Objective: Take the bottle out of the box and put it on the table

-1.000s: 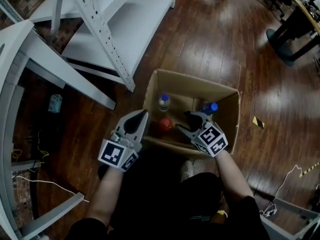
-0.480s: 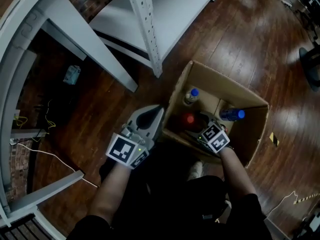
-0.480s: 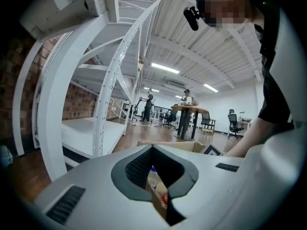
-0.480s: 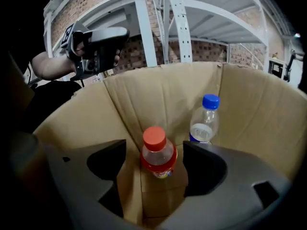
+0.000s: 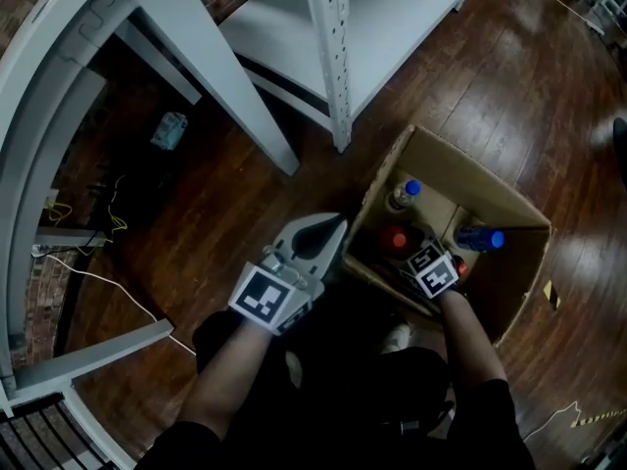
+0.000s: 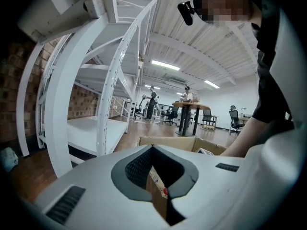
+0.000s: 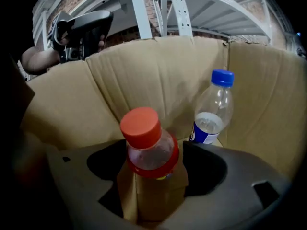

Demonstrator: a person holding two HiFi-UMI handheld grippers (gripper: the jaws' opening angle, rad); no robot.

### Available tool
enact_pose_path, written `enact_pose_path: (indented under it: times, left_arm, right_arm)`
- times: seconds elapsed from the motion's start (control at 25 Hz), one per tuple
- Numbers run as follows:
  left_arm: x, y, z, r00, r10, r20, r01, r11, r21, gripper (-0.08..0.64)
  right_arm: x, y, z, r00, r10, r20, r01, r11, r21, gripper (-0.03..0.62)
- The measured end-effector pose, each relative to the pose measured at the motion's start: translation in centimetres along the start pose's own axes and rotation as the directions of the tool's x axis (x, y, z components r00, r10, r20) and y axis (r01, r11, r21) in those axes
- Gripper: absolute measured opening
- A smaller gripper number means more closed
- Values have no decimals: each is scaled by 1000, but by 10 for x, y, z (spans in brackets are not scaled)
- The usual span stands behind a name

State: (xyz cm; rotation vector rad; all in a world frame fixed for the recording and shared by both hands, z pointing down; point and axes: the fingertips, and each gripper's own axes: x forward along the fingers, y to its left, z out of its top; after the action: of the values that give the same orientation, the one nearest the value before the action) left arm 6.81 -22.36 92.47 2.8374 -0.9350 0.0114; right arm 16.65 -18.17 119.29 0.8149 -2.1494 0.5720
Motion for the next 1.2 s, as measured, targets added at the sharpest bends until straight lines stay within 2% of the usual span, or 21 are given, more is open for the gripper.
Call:
enact_pose_path:
  times: [0.2,0.32,0.52,0.64,0.84,1.0,1.2]
  left_arm:
    - [-3,-2,-7,1000,-1,-25,2,1000,18,-3]
    - [-6,-2,-9,1000,-3,-26,3,1000,14,-3]
    - [-11,-1,-8,1000,-5,-29,5,1000,5,-3]
    - [-13,1,-4,1000,-6,-22,6,1000,0,-3]
    - [-10,0,11,1000,-24,0,24,1000,-4,-3]
    - [-4,-10,55,999,-33,16,33,999,8,-3]
    - [-4,-28,153,998,-55,5,55,998,-20,-3]
  right_arm:
    - [8,14,8,999,37,-28,-38,999,-36,380]
    - [13,12,8,998,29,-47,-31,999,-36,352]
    - [12,17,10,997,29,-75,-33,998,-47,342]
    - [2,21,17,999,27,-42,-29,998,-53,341]
    - [-33,10,44,998,-26,65,27,1000,-15,337]
    - [-89,8,82,987,-113,117,110,993,36,336]
    - [-193,26,144,980,-151,127,138,985,108,336]
